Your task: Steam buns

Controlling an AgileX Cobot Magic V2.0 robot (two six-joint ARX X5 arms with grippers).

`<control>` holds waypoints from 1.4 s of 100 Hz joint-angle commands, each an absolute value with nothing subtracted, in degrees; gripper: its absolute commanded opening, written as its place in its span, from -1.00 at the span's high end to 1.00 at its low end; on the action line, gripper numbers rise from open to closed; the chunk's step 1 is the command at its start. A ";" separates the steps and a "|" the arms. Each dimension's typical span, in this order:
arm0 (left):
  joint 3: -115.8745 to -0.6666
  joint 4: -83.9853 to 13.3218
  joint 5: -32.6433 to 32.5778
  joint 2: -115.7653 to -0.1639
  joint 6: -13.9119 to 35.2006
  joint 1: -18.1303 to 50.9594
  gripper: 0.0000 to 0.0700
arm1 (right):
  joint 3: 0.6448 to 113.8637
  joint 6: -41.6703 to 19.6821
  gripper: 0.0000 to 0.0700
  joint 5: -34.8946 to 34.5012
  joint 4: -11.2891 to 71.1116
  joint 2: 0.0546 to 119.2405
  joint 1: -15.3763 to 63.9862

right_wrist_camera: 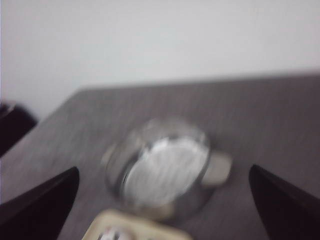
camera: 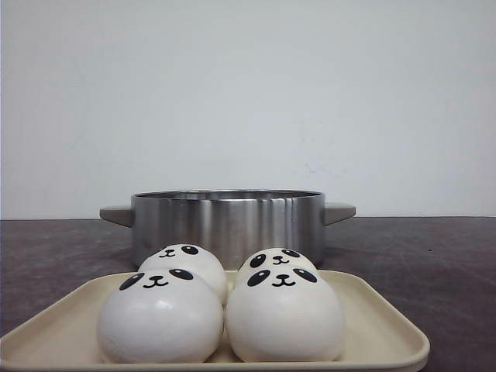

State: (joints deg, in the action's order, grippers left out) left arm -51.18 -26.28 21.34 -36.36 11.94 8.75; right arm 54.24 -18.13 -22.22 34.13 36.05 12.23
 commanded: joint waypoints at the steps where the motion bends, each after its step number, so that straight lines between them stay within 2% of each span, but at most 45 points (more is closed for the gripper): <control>1: -52.10 -27.18 21.63 -36.84 11.40 9.58 -0.81 | 54.85 -19.64 -0.95 -21.45 35.09 39.27 15.75; 35: -52.10 -29.08 21.02 -36.95 11.42 13.15 -0.81 | 54.85 -27.29 -0.87 -3.20 38.26 57.12 42.06; 46: -52.10 -29.17 21.02 -36.93 11.42 14.26 -0.81 | 54.87 -30.59 -0.66 -1.48 38.13 64.07 46.65; 56: -52.10 -29.17 20.99 -36.93 11.42 15.57 -0.81 | 54.85 -33.08 -0.60 -1.67 37.28 70.57 48.77; 78: -52.10 -29.15 20.71 -36.95 11.40 18.15 -0.81 | 54.85 -33.54 -0.60 -1.65 33.21 82.67 49.47; 97: -52.10 -29.15 20.58 -36.95 11.42 19.57 -0.81 | 54.85 -33.71 -0.59 -1.43 28.58 88.58 49.36; 115: -52.10 -29.17 20.58 -36.95 11.42 20.01 -0.81 | 54.85 -33.95 -0.48 -1.28 28.12 92.44 48.53; 119: -52.10 -29.17 20.58 -36.95 11.42 20.01 -0.81 | 54.85 -34.11 -0.35 -1.08 28.12 93.08 48.36; 124: -52.10 -29.15 20.58 -36.95 11.42 20.01 -0.81 | 54.85 -34.09 -0.01 -1.04 28.18 93.36 47.99; 129: -52.10 -29.15 20.47 -36.95 11.40 20.01 -0.81 | 54.85 -34.04 0.41 -0.99 28.05 93.56 47.75; 135: -52.10 -29.17 20.01 -36.95 11.40 20.01 -0.81 | 54.85 -33.71 1.00 -0.99 27.68 93.56 47.75; 140: -52.10 -29.17 19.22 -36.95 11.40 20.01 -0.81 | 54.85 -33.52 0.99 -0.99 27.22 93.56 47.75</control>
